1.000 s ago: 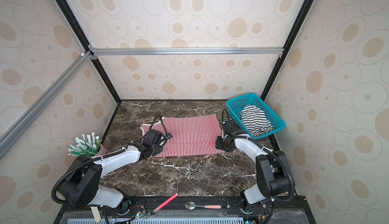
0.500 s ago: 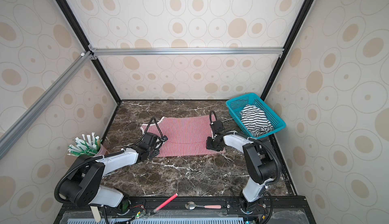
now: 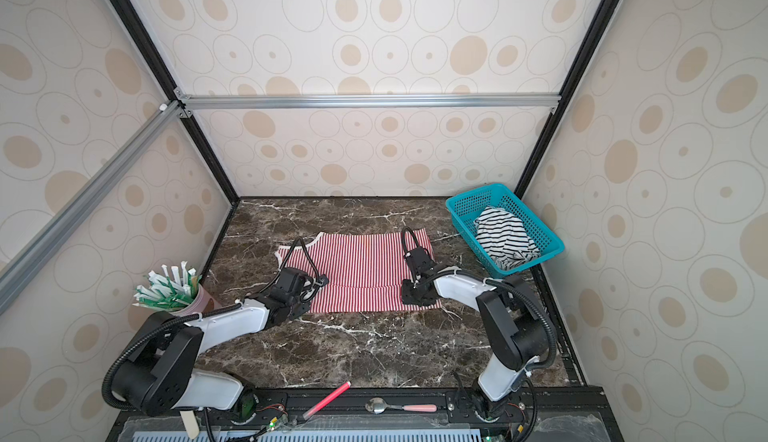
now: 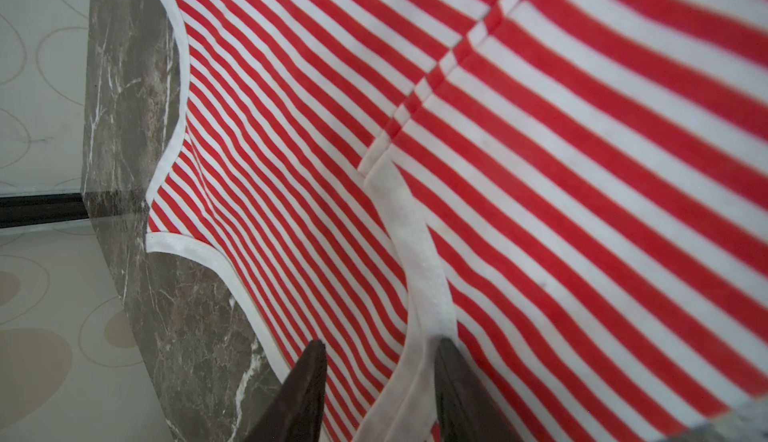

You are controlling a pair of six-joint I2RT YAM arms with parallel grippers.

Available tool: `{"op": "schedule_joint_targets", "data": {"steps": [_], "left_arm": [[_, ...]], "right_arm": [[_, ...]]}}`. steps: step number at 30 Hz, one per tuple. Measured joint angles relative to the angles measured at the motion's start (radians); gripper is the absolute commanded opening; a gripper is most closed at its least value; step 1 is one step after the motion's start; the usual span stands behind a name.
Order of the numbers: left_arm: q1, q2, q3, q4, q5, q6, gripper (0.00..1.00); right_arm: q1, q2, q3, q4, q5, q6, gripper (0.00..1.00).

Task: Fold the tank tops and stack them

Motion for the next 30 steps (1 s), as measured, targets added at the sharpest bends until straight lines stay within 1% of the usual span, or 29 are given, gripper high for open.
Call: {"op": "schedule_joint_targets", "data": {"steps": [6,12,18,20,23,26,29,30], "left_arm": [[0.002,-0.106,-0.039,-0.122,0.042,0.062,0.44],[0.002,-0.195,-0.048,-0.283,0.115,0.116,0.45],[0.001,-0.225,-0.051,-0.345,0.151,0.131,0.45],[0.001,-0.226,-0.043,-0.363,0.16,0.131,0.46],[0.001,-0.233,-0.037,-0.381,0.175,0.134,0.5],[0.001,-0.225,-0.016,-0.38,0.183,0.132,0.51],[0.002,-0.163,0.057,-0.353,0.183,0.113,0.53],[0.004,-0.134,0.09,-0.336,0.183,0.103,0.55]], "right_arm": [[0.066,-0.069,-0.07,-0.02,0.016,0.021,0.42],[0.146,-0.154,-0.141,-0.071,0.028,0.067,0.42],[0.188,-0.219,-0.182,-0.132,0.029,0.104,0.44],[0.189,-0.243,-0.181,-0.164,0.051,0.105,0.45],[0.189,-0.298,-0.149,-0.211,0.118,0.102,0.5],[0.187,-0.329,-0.063,-0.223,0.181,0.086,0.51],[0.164,-0.315,0.035,-0.221,0.223,0.055,0.51],[0.141,-0.299,0.069,-0.219,0.229,0.04,0.51]]}}
